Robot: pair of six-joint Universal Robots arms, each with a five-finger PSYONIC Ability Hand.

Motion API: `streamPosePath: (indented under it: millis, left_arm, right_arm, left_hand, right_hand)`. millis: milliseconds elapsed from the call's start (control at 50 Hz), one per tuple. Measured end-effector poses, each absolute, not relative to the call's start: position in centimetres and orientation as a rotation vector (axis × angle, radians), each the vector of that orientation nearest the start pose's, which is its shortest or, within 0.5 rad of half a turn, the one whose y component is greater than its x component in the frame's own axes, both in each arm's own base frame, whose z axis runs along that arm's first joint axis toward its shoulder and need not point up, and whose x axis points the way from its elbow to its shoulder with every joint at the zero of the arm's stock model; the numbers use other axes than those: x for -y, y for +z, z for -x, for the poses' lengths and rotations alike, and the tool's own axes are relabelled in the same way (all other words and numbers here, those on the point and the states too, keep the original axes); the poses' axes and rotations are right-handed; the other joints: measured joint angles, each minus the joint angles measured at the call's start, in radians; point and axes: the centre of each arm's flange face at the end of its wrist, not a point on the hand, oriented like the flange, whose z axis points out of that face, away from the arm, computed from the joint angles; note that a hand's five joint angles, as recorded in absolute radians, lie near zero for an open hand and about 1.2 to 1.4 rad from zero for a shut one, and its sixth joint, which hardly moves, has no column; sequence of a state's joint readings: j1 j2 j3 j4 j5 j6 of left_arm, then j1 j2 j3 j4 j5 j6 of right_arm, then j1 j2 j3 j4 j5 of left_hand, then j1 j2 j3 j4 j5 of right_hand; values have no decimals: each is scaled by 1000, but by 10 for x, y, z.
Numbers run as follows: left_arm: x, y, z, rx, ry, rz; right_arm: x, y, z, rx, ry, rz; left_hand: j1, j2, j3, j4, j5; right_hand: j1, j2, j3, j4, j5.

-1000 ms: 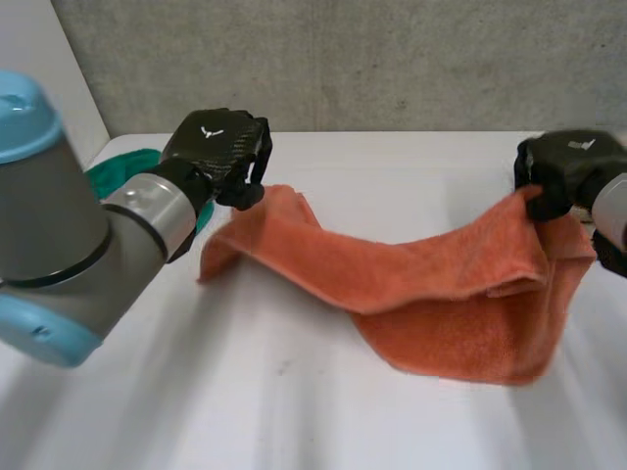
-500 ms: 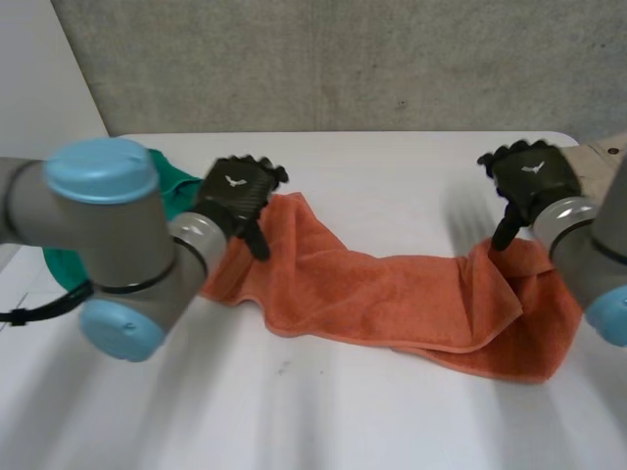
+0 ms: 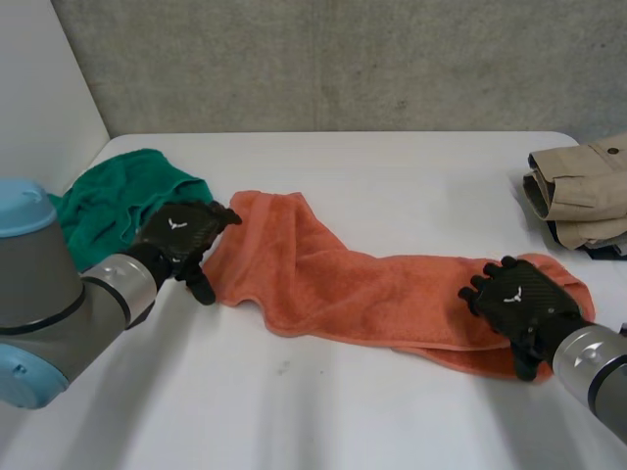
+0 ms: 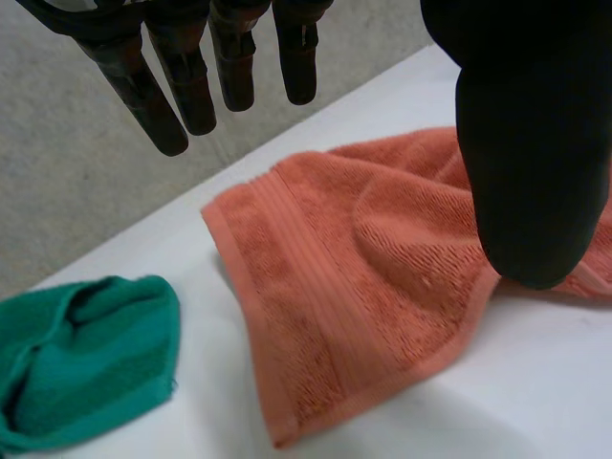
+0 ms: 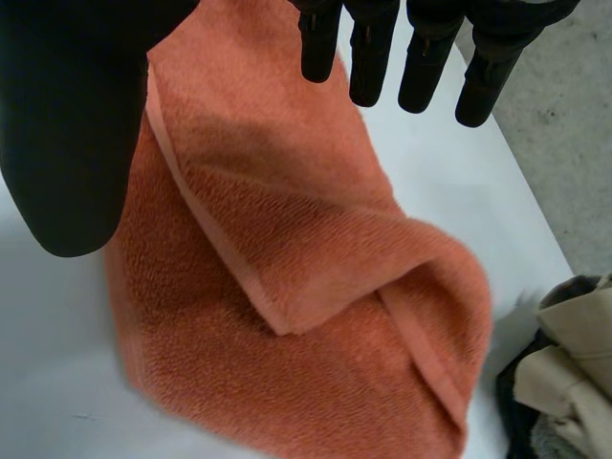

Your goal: Fold the laundry.

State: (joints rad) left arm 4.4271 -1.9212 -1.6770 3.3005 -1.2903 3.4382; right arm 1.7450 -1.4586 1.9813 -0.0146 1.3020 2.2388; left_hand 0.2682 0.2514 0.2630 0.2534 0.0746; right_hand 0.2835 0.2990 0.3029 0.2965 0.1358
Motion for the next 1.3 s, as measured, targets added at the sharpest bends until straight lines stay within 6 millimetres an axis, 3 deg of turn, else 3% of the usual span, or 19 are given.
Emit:
streamPosePath:
  millis: [120, 180, 260, 320, 400, 460, 480, 540, 580, 760, 920, 1000, 1100, 1120, 1140, 1180, 1300]
  left_arm:
    - [277, 166, 249, -2532, -1953, -1062]
    - [276, 162, 252, -2539, -1944, -1077]
    - [273, 159, 257, -2541, -1941, -1095]
    - [270, 158, 260, -2540, -1942, -1105]
    - [265, 157, 264, -2537, -1940, -1120]
    - [261, 156, 267, -2535, -1936, -1133]
    - [259, 155, 269, -2534, -1934, -1141]
    - [257, 152, 272, -2534, -1931, -1150]
    - [256, 148, 276, -2534, -1925, -1160]
    - [256, 134, 290, -2522, -1884, -1155]
    - [265, 134, 304, -2468, -1899, -1070]
    - [268, 132, 314, -2462, -1905, -1037]
    - [271, 129, 320, -2480, -1900, -977]
    - [274, 130, 319, -2482, -1901, -944]
    - [278, 132, 317, -2481, -1905, -902]
    - [285, 138, 311, -2474, -1920, -819]
    - [310, 181, 273, -2423, -2032, -559]
  right_arm:
    - [231, 144, -194, -2341, -1707, 1547]
    - [241, 132, -193, -2357, -1743, 1501]
    - [259, 119, -193, -2363, -1859, 1437]
    - [270, 121, -194, -2338, -1981, 1393]
    - [276, 146, -204, -2211, -2188, 1327]
    - [270, 171, -215, -2113, -2269, 1287]
    - [265, 188, -221, -2065, -2290, 1260]
    - [256, 213, -228, -2020, -2287, 1217]
    - [244, 241, -232, -1995, -2253, 1162]
    - [206, 336, -244, -1899, -2197, 1013]
    - [169, 395, -249, -1806, -2209, 947]
    - [157, 411, -248, -1784, -2218, 902]
    - [154, 417, -244, -1804, -2232, 847]
    - [155, 416, -243, -1822, -2230, 839]
    - [158, 413, -241, -1844, -2227, 832]
    - [165, 406, -237, -1890, -2219, 821]
    - [203, 370, -217, -2105, -2160, 789]
  left_hand:
    - [0, 0, 0, 0, 0]
    - [0, 0, 0, 0, 0]
    - [0, 0, 0, 0, 0]
    - [0, -3, -2, -5, -7]
    - [-57, -46, -51, -49, -21]
    - [-58, -47, -52, -49, -21]
    - [-58, -47, -52, -49, -21]
    - [-58, -47, -51, -49, -21]
    - [-58, -47, -51, -49, -21]
    - [-58, -47, -52, -49, -21]
    - [-58, -47, -52, -49, -21]
    - [40, 48, 31, 42, 54]
    - [827, 767, 730, 748, 744]
    - [827, 767, 730, 748, 744]
    - [905, 913, 893, 908, 893]
    - [905, 939, 918, 938, 903]
    - [905, 942, 921, 940, 903]
  right_hand:
    - [147, 103, 128, 134, 124]
    - [284, 261, 254, 261, 251]
    - [733, 734, 717, 723, 708]
    - [841, 877, 866, 878, 854]
    - [841, 878, 875, 896, 860]
    - [841, 878, 876, 897, 860]
    - [841, 878, 882, 897, 860]
    - [841, 878, 884, 897, 860]
    - [841, 878, 886, 897, 860]
    - [841, 878, 886, 898, 860]
    - [841, 878, 886, 898, 860]
    - [841, 878, 886, 898, 860]
    - [841, 878, 886, 898, 860]
    - [841, 878, 886, 898, 860]
    - [841, 878, 886, 898, 860]
    - [841, 878, 886, 898, 860]
    - [841, 878, 886, 899, 860]
